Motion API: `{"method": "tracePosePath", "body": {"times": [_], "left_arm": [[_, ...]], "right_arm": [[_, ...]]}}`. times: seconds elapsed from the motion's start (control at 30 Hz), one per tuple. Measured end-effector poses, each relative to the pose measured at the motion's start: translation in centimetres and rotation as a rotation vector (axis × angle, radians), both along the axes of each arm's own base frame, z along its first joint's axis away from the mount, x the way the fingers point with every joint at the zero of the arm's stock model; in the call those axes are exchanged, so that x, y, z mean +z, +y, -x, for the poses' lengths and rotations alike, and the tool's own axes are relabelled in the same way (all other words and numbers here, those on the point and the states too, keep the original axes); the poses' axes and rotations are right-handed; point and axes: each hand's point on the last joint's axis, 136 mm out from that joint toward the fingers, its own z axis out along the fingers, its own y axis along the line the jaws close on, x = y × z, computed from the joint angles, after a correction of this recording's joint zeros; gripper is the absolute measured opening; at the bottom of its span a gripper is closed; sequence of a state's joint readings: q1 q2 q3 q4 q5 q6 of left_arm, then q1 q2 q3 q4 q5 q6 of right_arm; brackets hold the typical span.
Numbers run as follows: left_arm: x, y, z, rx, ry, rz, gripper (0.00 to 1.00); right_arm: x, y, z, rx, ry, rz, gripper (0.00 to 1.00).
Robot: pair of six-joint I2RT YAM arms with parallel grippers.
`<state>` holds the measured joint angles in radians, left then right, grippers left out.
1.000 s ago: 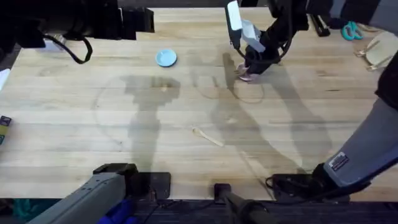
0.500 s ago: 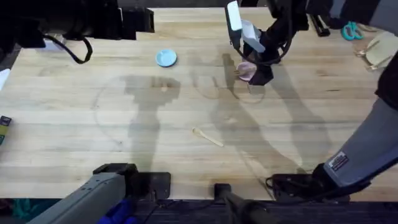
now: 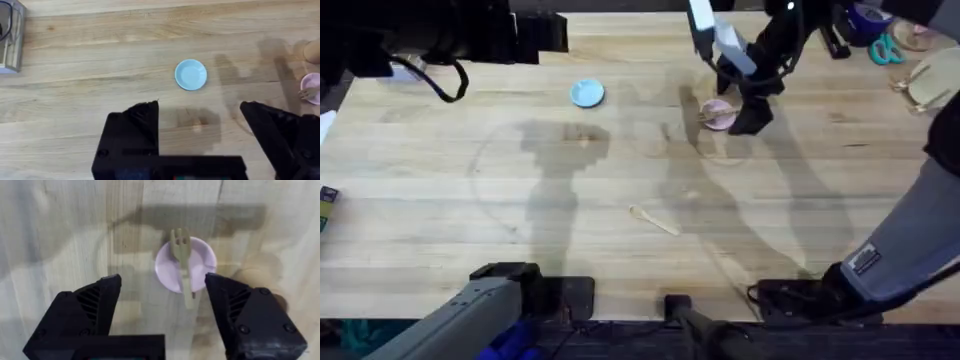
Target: Pick up a utensil and set it on the pink plate, then put the other utensil in the container.
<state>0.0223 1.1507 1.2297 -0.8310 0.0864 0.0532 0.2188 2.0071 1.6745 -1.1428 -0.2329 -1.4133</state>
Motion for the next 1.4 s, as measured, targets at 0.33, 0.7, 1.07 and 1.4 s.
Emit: {"method": "tracePosePath", "body": {"times": [0.33,0.7,1.07,1.4], "left_arm": [[0.0,0.0,0.0,0.000,0.000,0.000,0.993],[0.0,0.0,0.0,0.000,0.000,0.000,0.993],[0.0,0.0,0.0,0.000,0.000,0.000,0.992],[0.0,0.0,0.0,0.000,0.000,0.000,0.993]], "right_arm": [[6.3,0.0,-0.3,0.027,-0.193,0.037,0.995],[11.0,2.4,3.1,0.085,-0.251,-0.017,0.996],[16.2,4.6,4.1,-0.140,-0.338,-0.148,0.996],[18.5,6.2,6.5,-0.365,-0.280,-0.241,0.995]]}}
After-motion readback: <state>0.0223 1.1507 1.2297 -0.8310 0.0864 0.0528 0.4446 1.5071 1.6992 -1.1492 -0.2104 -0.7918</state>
